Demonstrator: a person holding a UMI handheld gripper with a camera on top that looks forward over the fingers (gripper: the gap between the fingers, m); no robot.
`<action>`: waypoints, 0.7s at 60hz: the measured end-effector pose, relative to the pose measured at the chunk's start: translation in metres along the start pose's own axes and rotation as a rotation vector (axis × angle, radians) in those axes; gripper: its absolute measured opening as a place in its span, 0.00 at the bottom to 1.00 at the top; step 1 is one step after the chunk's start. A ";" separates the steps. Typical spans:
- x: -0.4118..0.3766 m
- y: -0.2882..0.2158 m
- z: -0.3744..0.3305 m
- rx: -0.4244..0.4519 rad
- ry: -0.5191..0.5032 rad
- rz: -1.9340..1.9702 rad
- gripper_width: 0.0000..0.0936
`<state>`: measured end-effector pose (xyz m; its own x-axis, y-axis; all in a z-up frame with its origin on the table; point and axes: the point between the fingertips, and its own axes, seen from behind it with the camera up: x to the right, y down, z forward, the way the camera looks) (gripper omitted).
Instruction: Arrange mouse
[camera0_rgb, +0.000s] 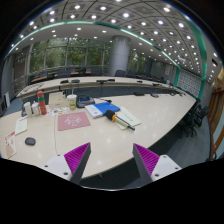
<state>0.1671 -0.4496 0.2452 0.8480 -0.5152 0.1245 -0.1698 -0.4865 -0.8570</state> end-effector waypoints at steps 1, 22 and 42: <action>0.000 0.002 0.000 -0.005 0.000 -0.002 0.92; -0.086 0.116 0.018 -0.134 -0.109 -0.101 0.91; -0.344 0.162 0.047 -0.108 -0.411 -0.141 0.91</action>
<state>-0.1288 -0.3176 0.0400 0.9920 -0.1256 0.0085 -0.0710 -0.6139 -0.7862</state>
